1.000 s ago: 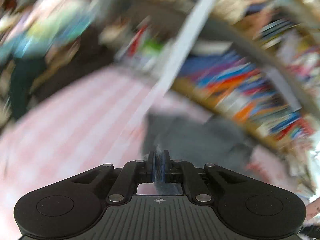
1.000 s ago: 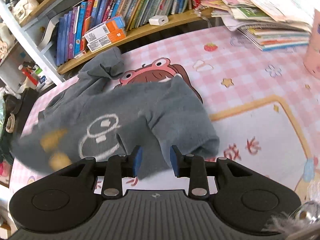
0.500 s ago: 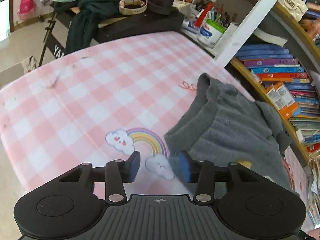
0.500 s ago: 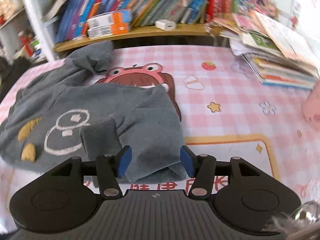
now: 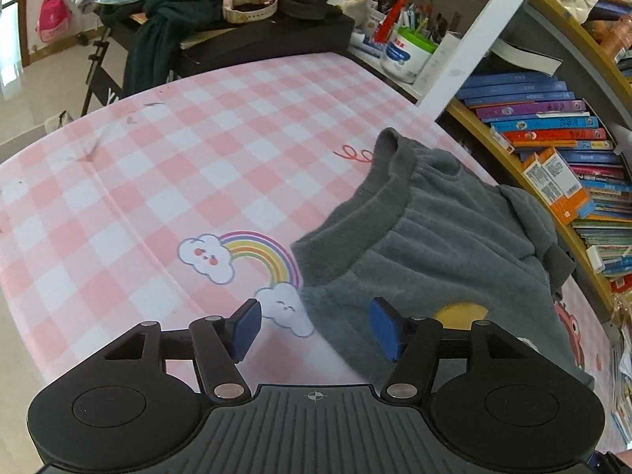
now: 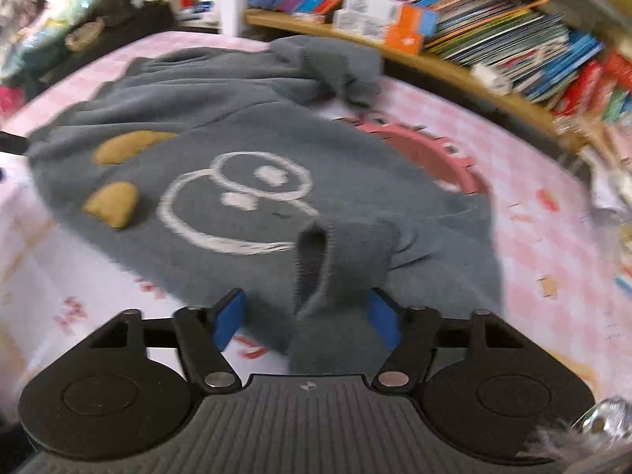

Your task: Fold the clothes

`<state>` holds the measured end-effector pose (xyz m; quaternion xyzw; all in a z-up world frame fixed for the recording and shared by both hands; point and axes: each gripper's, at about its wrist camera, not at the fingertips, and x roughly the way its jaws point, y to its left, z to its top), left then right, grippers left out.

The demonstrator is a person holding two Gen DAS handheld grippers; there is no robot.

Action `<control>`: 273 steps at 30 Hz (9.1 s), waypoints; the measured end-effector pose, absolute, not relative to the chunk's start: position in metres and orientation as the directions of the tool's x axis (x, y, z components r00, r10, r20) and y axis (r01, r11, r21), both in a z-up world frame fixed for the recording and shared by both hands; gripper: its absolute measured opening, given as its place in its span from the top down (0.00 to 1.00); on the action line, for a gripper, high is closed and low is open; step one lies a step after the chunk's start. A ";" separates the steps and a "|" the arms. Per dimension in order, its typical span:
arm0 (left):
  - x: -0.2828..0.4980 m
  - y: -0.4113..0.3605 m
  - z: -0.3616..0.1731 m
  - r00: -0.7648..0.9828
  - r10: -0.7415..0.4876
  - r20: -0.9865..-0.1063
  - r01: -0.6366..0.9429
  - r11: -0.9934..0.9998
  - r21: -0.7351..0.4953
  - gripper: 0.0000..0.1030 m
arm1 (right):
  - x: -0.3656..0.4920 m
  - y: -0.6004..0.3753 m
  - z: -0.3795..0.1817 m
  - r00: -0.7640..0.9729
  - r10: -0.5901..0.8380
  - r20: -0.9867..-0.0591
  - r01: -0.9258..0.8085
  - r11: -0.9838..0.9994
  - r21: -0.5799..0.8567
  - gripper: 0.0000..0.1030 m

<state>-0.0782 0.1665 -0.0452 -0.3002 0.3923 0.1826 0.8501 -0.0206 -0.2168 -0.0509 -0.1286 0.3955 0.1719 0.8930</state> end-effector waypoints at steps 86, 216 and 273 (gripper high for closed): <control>-0.071 0.262 -0.045 0.784 0.050 -0.619 -0.500 0.641 -0.582 0.87 | -0.035 -0.343 -0.044 0.511 0.044 -0.858 -0.074 0.997 0.008 0.80; 0.084 0.173 -0.005 0.701 -0.029 -0.712 0.190 0.971 0.148 0.58 | 0.057 -0.244 -0.090 0.675 -0.094 -0.732 -0.666 0.349 -0.659 0.35; 0.112 0.232 -0.009 0.808 -0.038 -0.588 -0.122 0.965 -0.230 0.64 | 0.173 -0.275 -0.036 0.645 0.062 -0.761 -0.432 0.852 -0.296 0.73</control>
